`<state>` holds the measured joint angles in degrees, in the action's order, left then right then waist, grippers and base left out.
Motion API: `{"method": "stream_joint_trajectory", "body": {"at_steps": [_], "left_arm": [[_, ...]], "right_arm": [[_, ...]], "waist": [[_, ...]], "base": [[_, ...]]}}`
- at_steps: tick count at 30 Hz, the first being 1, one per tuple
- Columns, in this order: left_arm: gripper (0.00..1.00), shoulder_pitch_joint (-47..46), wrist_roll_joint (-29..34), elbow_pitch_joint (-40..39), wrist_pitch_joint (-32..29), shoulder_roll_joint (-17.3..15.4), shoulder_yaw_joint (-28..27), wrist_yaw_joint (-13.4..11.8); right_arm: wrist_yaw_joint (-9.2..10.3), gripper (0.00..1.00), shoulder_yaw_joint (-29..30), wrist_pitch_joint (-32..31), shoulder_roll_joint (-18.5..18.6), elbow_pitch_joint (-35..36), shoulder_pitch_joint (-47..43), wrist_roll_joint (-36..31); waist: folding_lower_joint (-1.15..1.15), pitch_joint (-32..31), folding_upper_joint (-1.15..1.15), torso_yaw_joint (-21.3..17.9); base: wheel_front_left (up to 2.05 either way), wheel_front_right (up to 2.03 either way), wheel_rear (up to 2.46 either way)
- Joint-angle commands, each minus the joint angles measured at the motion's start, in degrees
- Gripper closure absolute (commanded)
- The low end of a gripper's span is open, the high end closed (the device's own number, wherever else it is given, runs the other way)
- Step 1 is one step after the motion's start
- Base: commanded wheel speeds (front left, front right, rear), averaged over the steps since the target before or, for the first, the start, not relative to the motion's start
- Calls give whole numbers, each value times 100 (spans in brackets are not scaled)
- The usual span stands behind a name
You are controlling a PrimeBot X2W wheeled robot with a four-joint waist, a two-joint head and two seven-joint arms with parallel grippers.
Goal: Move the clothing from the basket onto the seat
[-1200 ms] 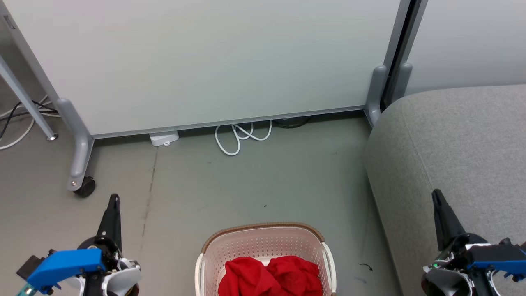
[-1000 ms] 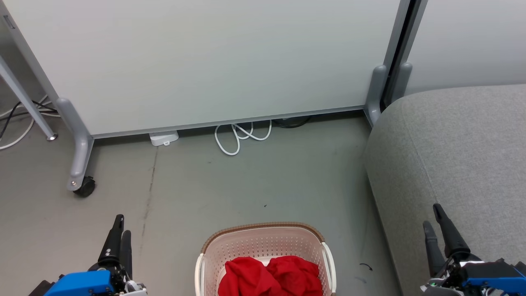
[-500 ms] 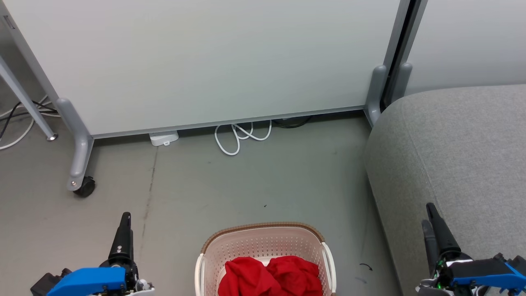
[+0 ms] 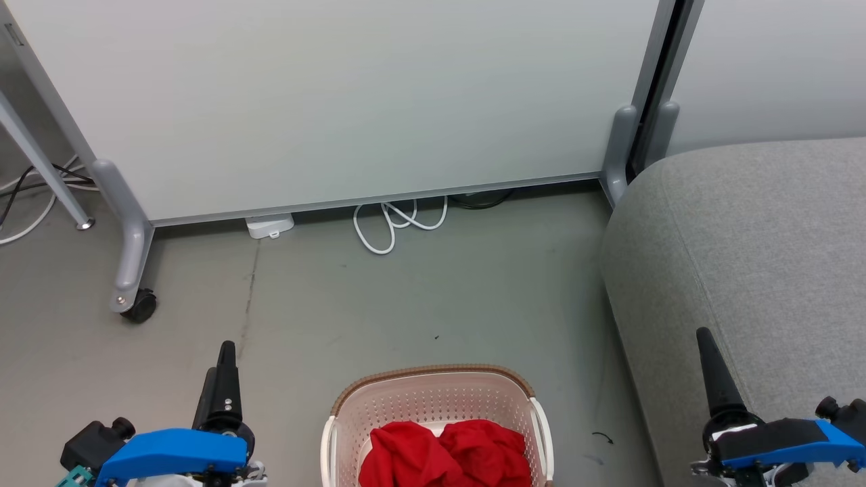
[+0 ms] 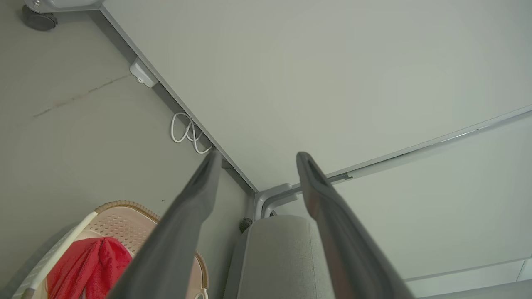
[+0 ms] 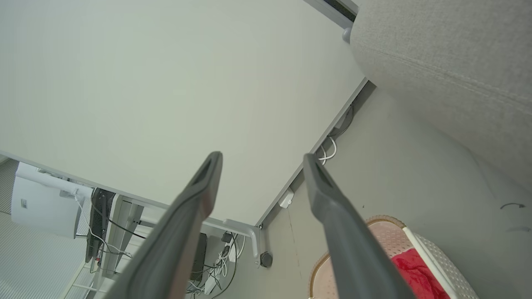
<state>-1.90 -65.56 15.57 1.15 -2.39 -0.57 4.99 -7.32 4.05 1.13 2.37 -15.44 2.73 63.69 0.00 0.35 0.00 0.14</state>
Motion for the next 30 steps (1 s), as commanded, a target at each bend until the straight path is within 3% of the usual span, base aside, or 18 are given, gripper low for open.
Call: {"method": "stream_joint_trajectory", "body": {"at_steps": [1,13,30], "left_arm": [[0,-159,314,-109,64,-61,68,-36],[0,-153,1632,-107,311,-122,327,-92],[0,-128,2940,-50,611,-144,543,-147]], "right_arm": [[-12,0,8,65,30,119,97,-297],[-14,0,44,312,38,204,72,-1602],[-15,0,13,613,47,75,77,-2984]], "waist": [[0,2,0,1],[0,9,0,9],[0,-13,0,19]], "base": [[0,0,0],[0,0,0],[0,0,0]]}}
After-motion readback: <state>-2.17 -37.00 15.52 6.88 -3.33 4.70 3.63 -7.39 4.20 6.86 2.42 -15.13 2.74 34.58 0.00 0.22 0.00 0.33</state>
